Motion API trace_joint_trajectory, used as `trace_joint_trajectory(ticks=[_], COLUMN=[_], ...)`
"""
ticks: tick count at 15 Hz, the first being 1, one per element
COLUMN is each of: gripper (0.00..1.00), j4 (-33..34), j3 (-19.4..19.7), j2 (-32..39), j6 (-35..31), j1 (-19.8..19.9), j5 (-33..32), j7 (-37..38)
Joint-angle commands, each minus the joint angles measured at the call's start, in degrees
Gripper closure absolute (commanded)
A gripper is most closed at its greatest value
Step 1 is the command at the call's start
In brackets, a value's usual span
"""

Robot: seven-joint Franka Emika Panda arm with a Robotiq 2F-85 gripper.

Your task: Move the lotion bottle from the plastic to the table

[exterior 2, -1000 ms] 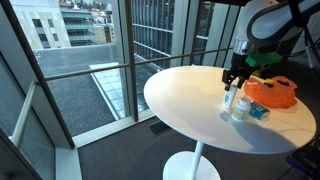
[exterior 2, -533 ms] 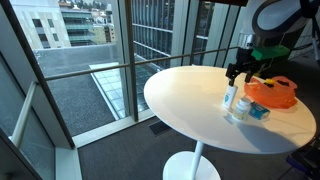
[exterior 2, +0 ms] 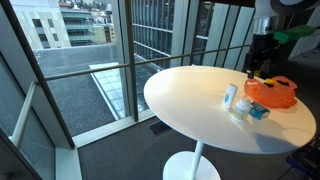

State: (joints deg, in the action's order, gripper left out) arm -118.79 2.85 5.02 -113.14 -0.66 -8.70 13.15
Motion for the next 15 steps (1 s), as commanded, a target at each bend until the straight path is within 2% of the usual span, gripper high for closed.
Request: trace_joint_trajectory(ticks=[1, 8, 11, 15], gripper=[0.0, 0.0, 0.0, 0.0], j4=[-3.9, -7.6, -8.2, -7.3], j3=[-0.1, 0.8, 1.2, 0.9], j2=[-6.3, -12.7, -13.4, -12.0], j6=[0.7, 0.9, 0.6, 0.6], j1=[1.3, 3.0, 3.3, 3.3], j5=[-0.8, 1.3, 1.5, 0.7], j7=[-6.2, -18.2, -19.8, -17.9])
